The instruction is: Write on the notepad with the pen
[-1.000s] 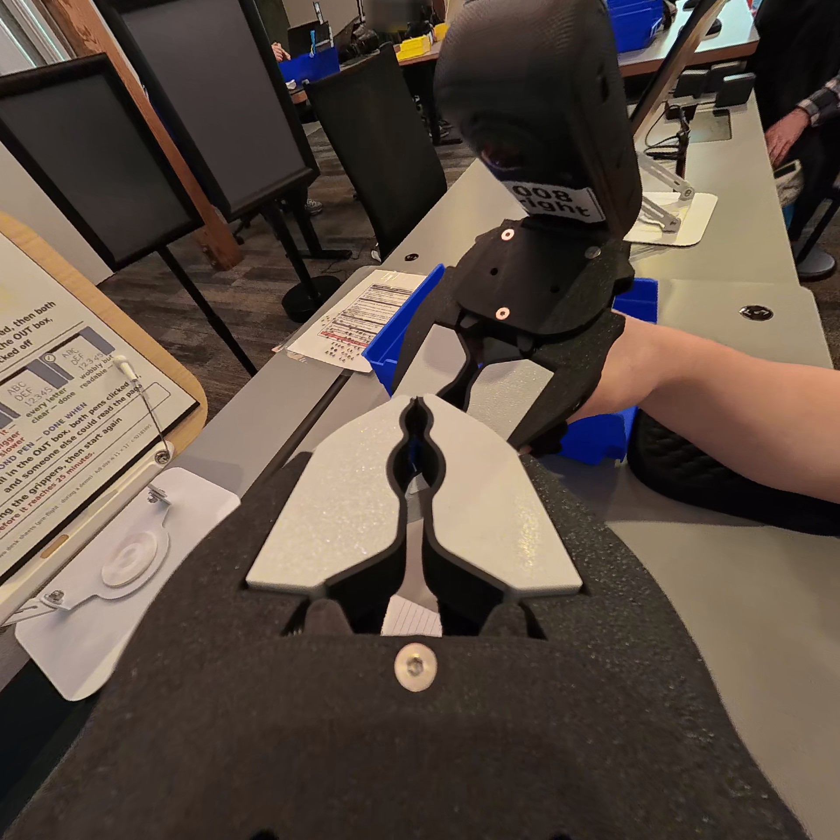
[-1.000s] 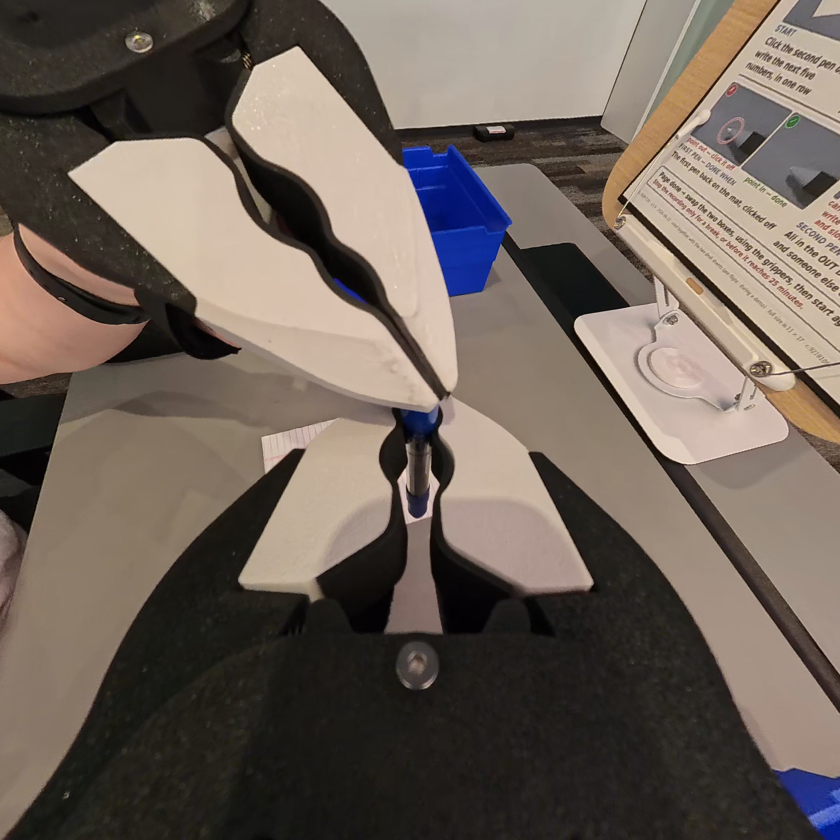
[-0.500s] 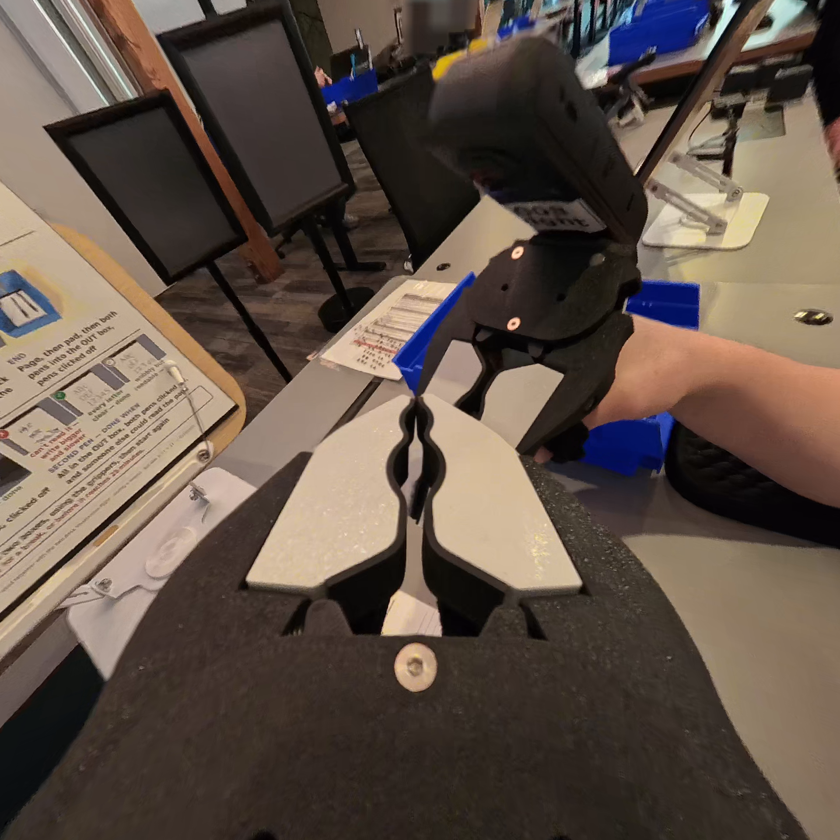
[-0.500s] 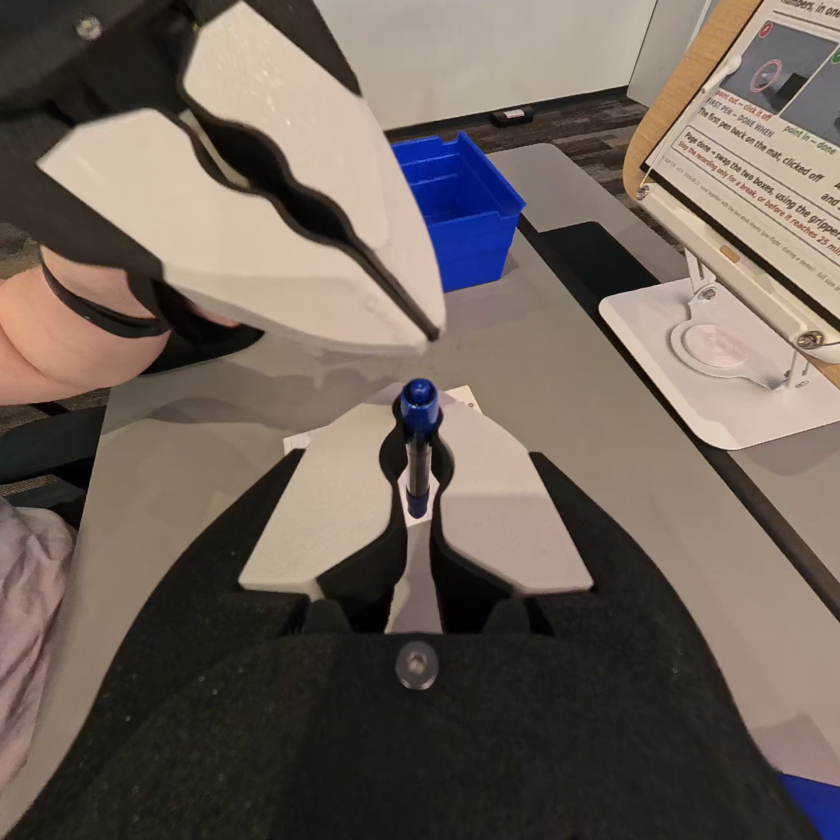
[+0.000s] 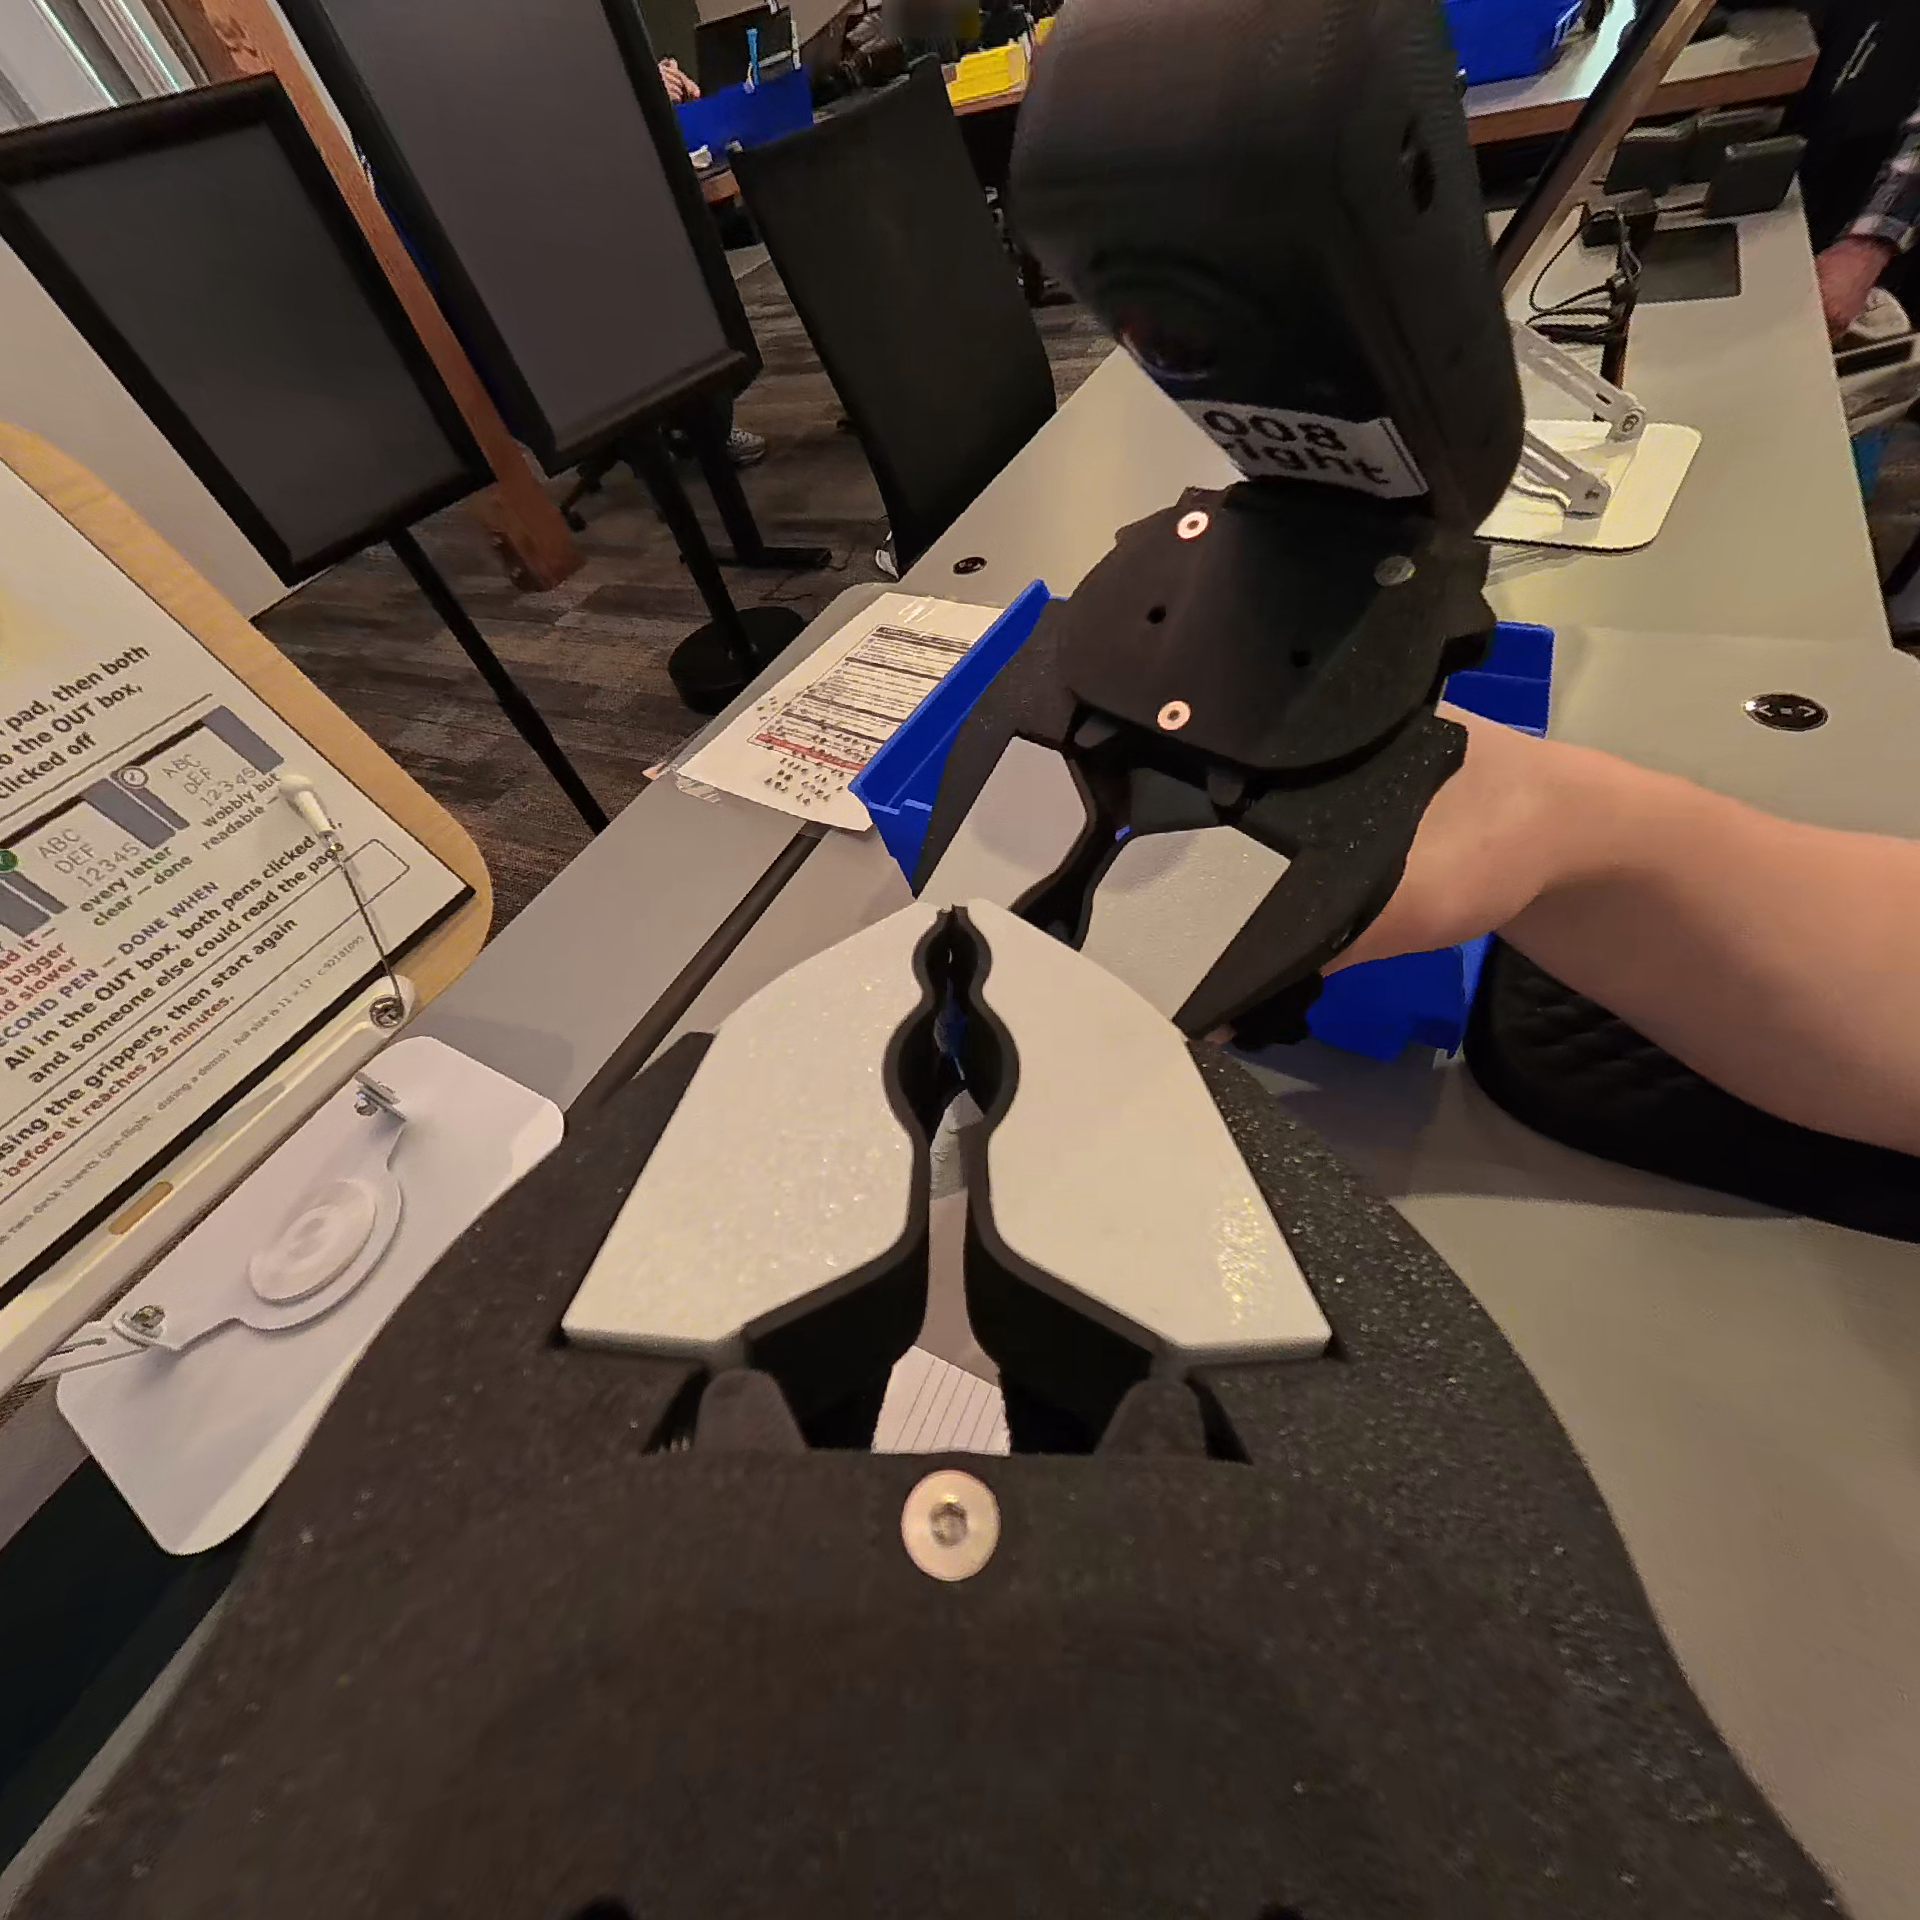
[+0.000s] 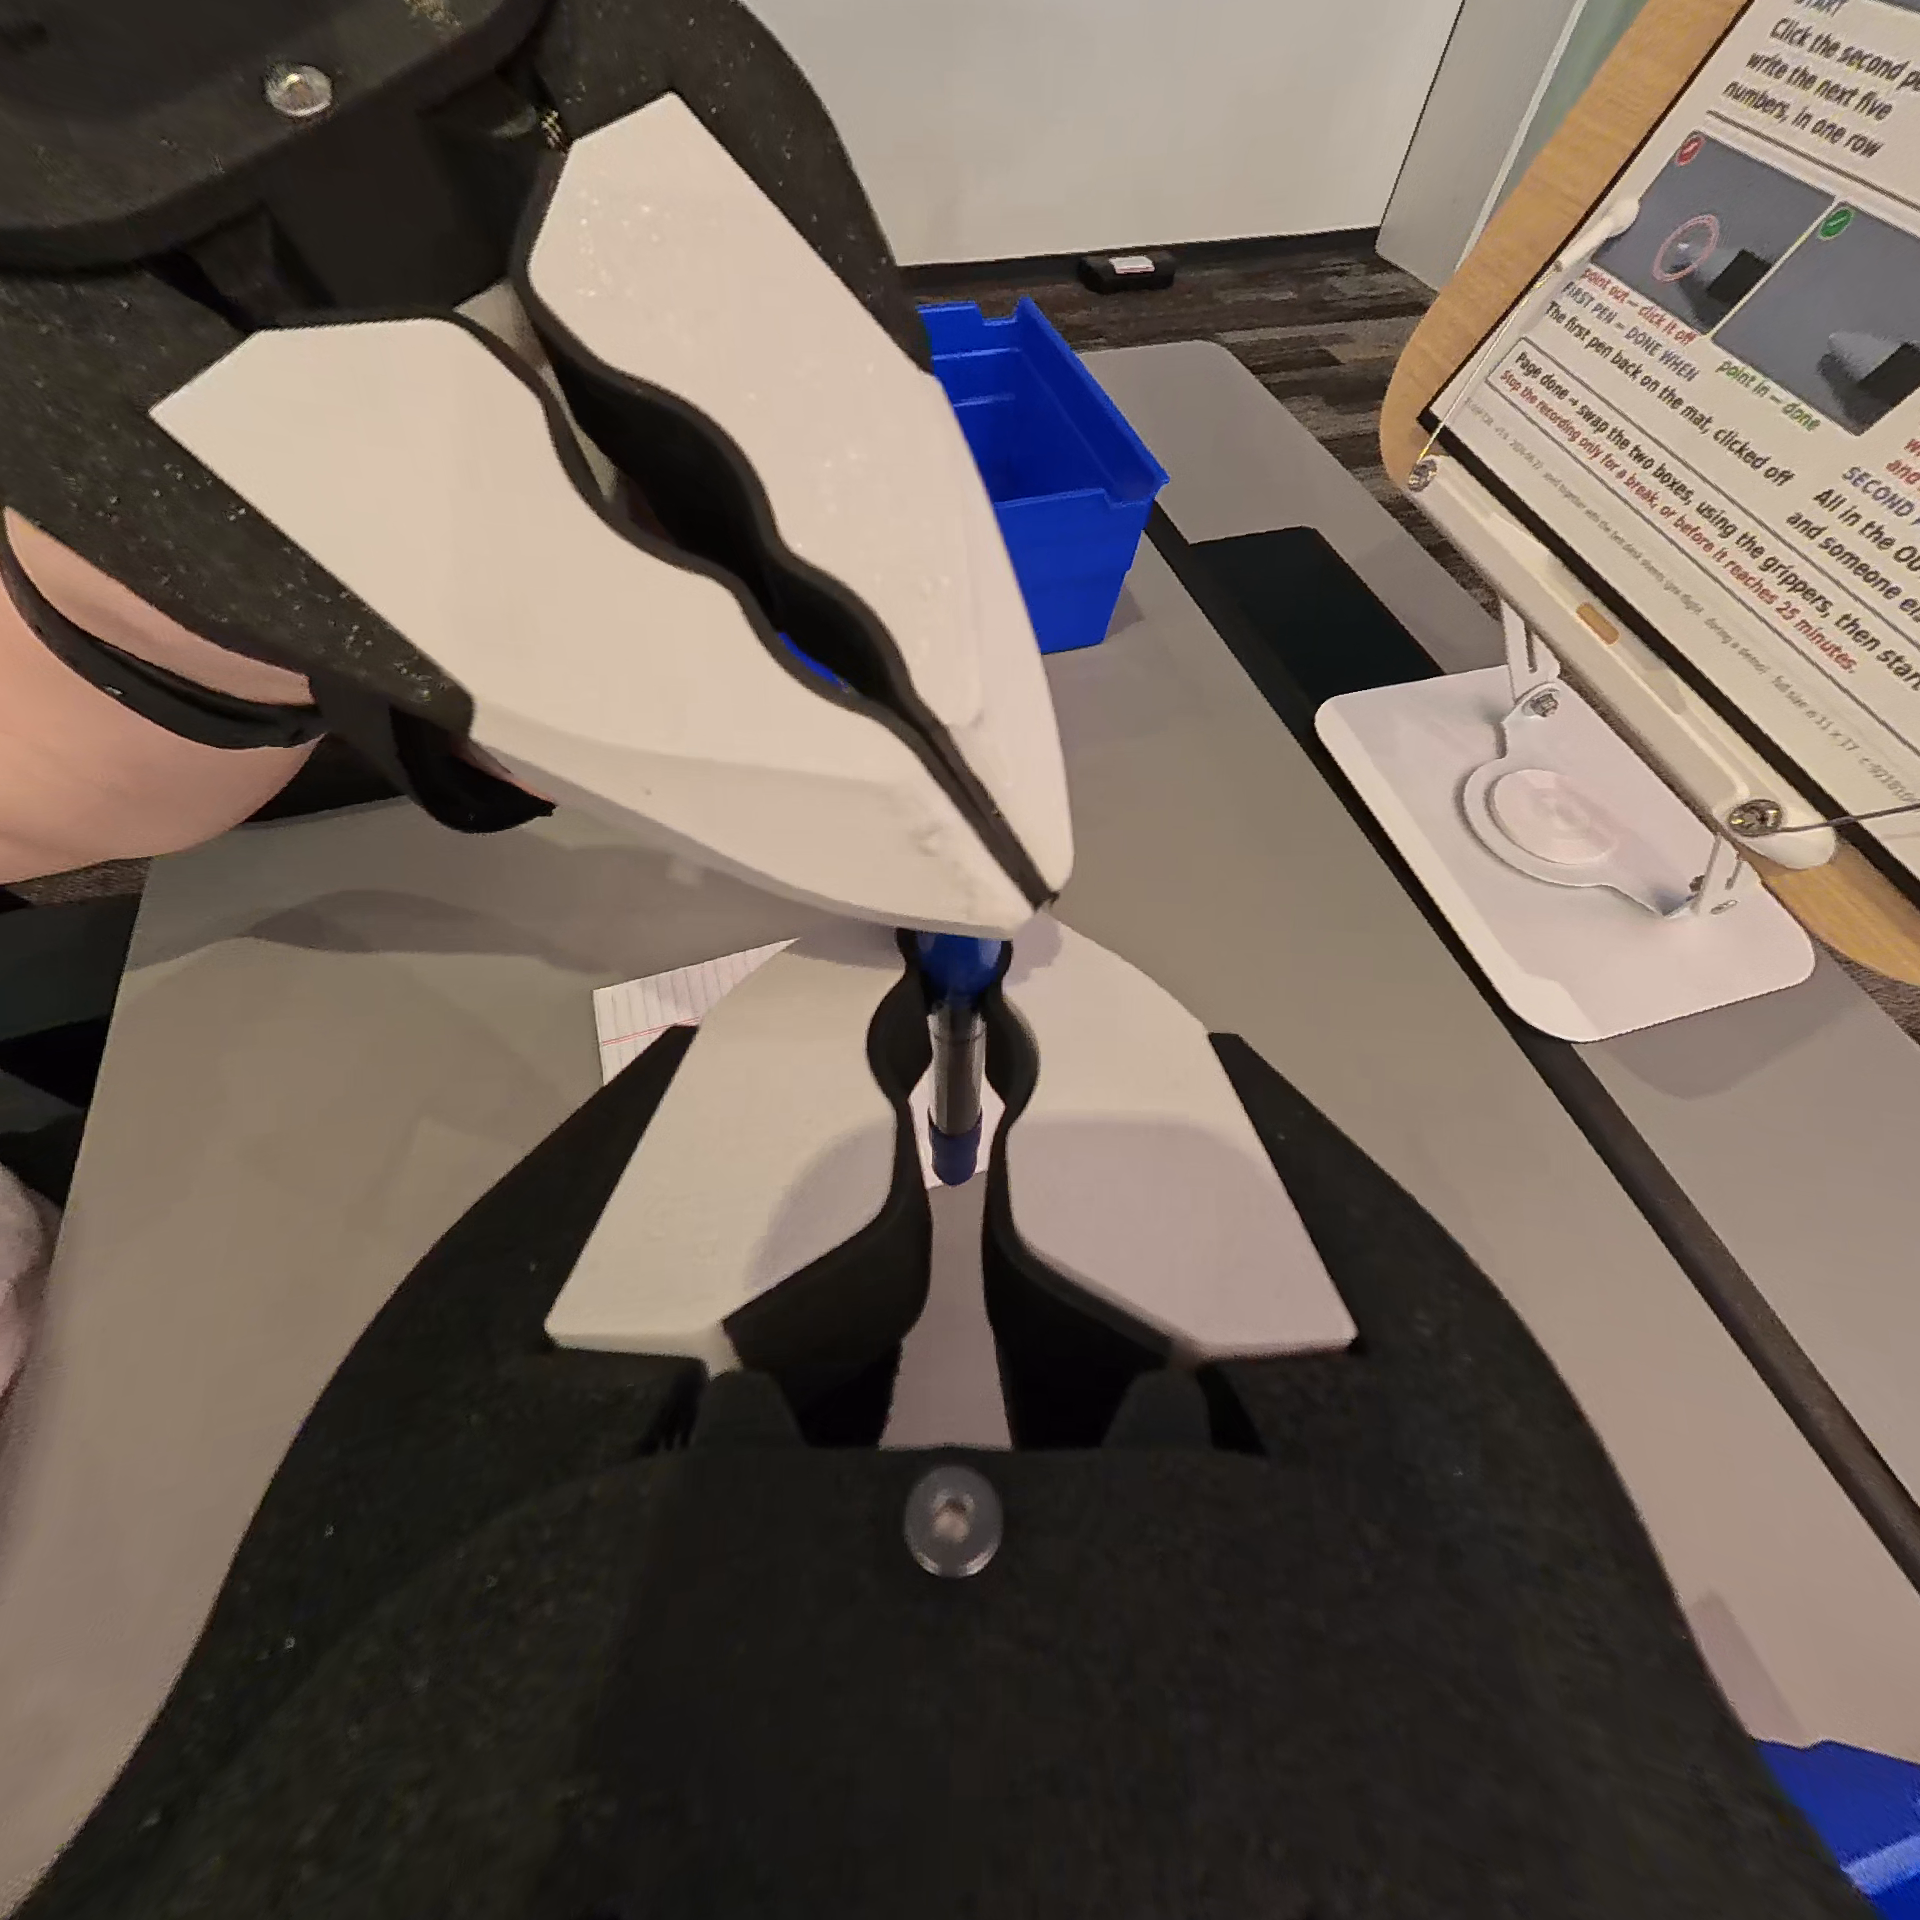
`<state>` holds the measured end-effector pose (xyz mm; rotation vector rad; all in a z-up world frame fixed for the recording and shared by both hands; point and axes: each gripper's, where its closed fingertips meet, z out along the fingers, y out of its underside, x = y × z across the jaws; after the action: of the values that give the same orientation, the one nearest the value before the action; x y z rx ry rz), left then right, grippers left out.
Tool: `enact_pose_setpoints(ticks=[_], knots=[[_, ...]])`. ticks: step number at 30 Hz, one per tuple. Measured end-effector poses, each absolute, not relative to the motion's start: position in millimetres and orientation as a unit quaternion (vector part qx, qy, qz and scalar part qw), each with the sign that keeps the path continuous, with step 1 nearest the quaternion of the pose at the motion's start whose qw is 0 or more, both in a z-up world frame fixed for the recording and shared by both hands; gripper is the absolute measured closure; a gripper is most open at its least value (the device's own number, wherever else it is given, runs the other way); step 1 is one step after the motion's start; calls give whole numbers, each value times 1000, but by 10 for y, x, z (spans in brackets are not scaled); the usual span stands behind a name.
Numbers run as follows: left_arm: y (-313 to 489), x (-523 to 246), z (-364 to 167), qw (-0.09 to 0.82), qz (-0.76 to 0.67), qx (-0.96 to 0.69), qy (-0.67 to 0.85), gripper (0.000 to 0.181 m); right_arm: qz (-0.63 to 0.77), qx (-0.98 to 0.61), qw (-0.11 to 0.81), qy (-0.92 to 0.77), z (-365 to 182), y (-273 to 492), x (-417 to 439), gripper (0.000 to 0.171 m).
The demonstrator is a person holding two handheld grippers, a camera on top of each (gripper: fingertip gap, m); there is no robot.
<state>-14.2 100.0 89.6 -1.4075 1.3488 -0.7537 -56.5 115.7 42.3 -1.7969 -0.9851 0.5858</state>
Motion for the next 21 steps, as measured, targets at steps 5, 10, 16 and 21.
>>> enact_pose_setpoints(ticks=[5, 10, 16, 21], knots=[[975, -134, 950, 502, -330, -577, 553, 181, 236, -726, 502, -406, 488, 1153, -569, 167], [967, -129, 934, 496, -342, -579, 550, 181, 240, -722, 504, -409, 479, 1154, -588, 167], [967, -138, 911, 495, -344, -580, 549, 181, 217, -722, 508, -416, 457, 1174, -577, 167], [989, -147, 893, 493, -346, -583, 545, 181, 210, -724, 508, -416, 438, 1191, -570, 167]])
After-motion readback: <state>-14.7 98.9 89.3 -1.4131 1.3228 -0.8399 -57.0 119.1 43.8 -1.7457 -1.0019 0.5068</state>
